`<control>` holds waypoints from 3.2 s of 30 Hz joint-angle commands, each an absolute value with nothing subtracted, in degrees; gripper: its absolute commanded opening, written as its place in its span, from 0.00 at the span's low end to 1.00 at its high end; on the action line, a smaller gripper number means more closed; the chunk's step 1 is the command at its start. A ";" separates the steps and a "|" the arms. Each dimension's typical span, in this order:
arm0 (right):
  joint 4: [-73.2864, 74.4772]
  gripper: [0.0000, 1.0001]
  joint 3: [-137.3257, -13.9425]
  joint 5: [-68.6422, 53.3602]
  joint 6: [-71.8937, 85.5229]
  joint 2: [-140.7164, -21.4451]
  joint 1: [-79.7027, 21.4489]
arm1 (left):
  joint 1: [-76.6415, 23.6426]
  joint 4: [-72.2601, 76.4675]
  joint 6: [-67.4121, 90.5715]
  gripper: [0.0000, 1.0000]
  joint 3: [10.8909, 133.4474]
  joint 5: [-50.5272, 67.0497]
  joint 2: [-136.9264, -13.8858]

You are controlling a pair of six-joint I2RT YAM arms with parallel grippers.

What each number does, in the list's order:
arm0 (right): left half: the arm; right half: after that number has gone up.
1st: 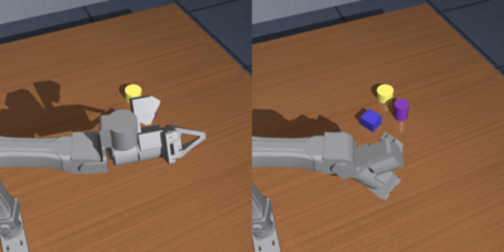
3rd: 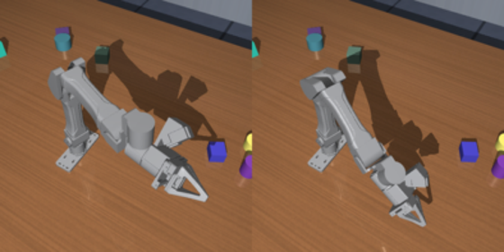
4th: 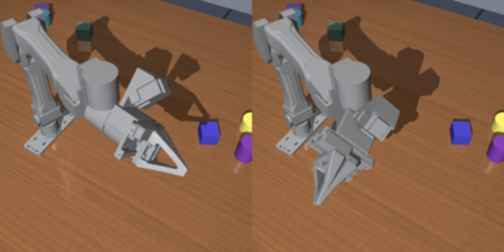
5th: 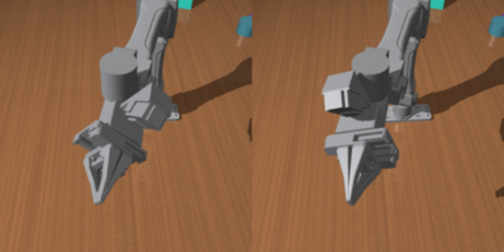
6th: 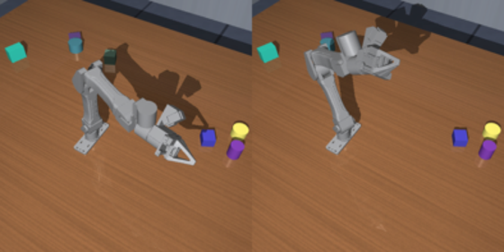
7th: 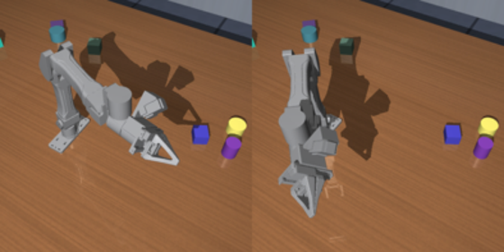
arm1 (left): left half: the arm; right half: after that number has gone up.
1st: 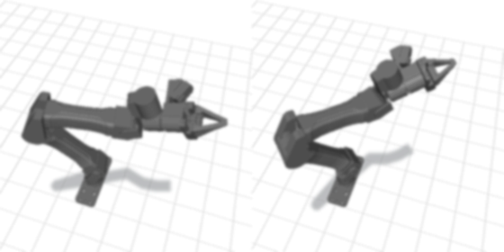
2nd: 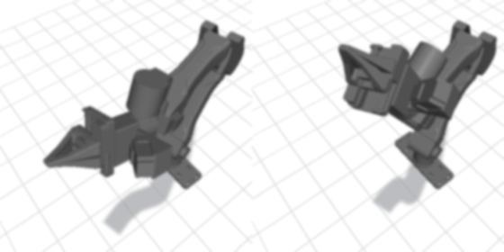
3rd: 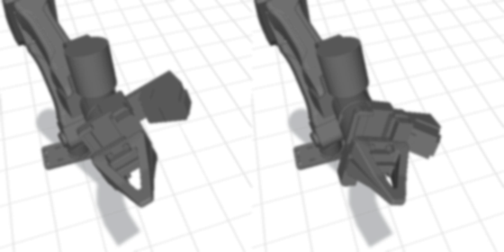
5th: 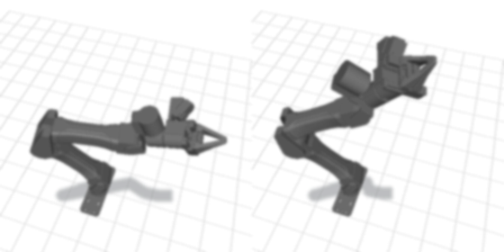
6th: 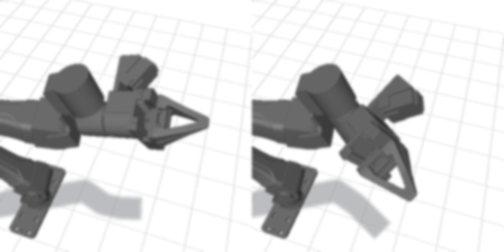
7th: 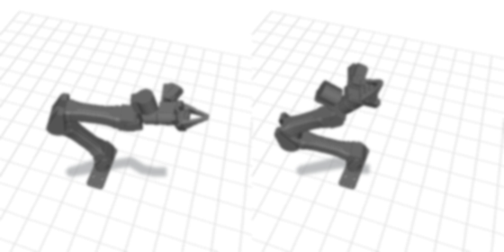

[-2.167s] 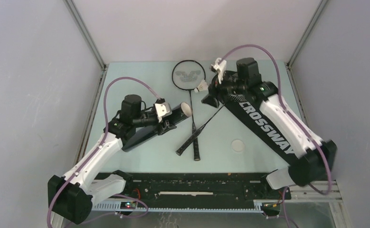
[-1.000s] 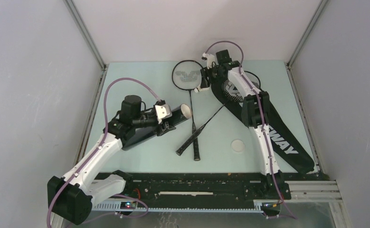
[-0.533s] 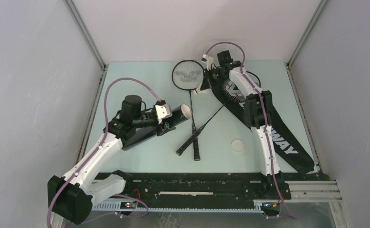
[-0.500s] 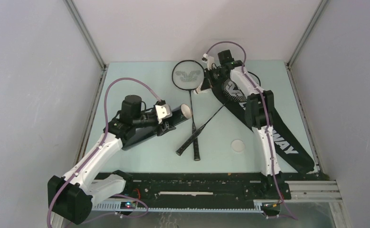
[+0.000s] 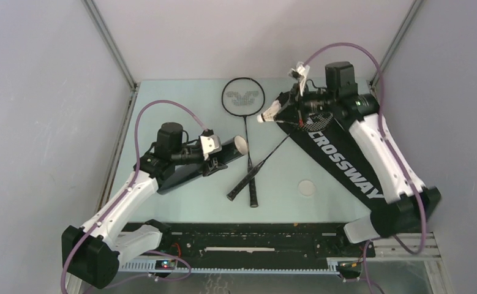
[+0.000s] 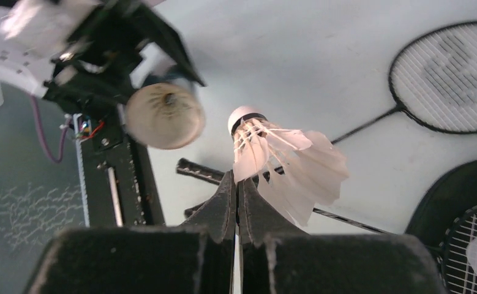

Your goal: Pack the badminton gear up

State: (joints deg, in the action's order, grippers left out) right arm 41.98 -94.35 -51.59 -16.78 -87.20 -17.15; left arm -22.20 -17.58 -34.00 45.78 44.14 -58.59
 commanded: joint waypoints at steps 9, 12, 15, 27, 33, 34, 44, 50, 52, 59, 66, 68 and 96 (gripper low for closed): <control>37.25 0.00 -80.68 -43.73 -19.89 -74.97 -33.10 | -21.88 -17.92 -33.04 0.19 48.86 54.00 -59.39; 36.89 0.00 -80.70 -43.03 -19.93 -76.10 -35.29 | -21.88 -17.45 -32.18 0.19 48.82 53.97 -59.35; 35.83 0.00 -80.75 -41.77 -19.64 -77.31 -37.33 | -21.97 -17.40 -32.08 0.19 48.70 54.30 -59.15; 38.01 0.50 -80.69 -50.36 -24.80 -80.86 -42.50 | -21.97 -15.21 -30.54 0.19 48.18 53.52 -59.44; 38.38 0.70 -80.61 -51.04 -25.97 -81.39 -43.33 | -22.02 -14.99 -30.82 0.19 47.74 53.85 -59.59; 38.21 0.71 -80.59 -50.16 -26.05 -81.72 -43.66 | -22.02 -14.88 -30.70 0.19 47.70 54.25 -59.59; 35.71 0.73 -78.86 -47.52 -25.36 -85.77 -47.37 | -22.06 -11.50 -26.30 0.19 47.31 56.30 -59.16; 36.04 0.76 -78.80 -45.13 -26.30 -83.40 -46.57 | -22.06 -12.64 -28.55 0.19 46.69 54.69 -58.84; 36.08 0.77 -78.84 -44.53 -26.62 -80.92 -45.28 | -21.99 -13.93 -30.90 0.19 46.58 53.53 -58.67; 40.31 0.91 -78.73 -44.23 -28.69 -72.64 -37.93 | -21.73 -16.60 -34.58 0.18 46.54 51.75 -58.09; 45.30 0.90 -69.75 -38.95 -34.83 -64.53 -26.99 | -21.62 -20.30 -38.67 0.18 47.10 49.83 -57.39; 45.96 0.90 -64.08 -33.41 -36.03 -62.94 -24.03 | -21.62 -22.03 -40.63 0.19 47.19 49.23 -56.86; 43.55 0.60 -41.66 -15.89 -41.52 -70.50 -22.94 | -21.97 -25.93 -45.97 0.21 46.05 47.46 -55.01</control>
State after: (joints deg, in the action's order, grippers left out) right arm 43.07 -42.30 -16.71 -39.03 -70.39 -19.86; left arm -22.00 -27.29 -44.64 45.80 47.59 -56.45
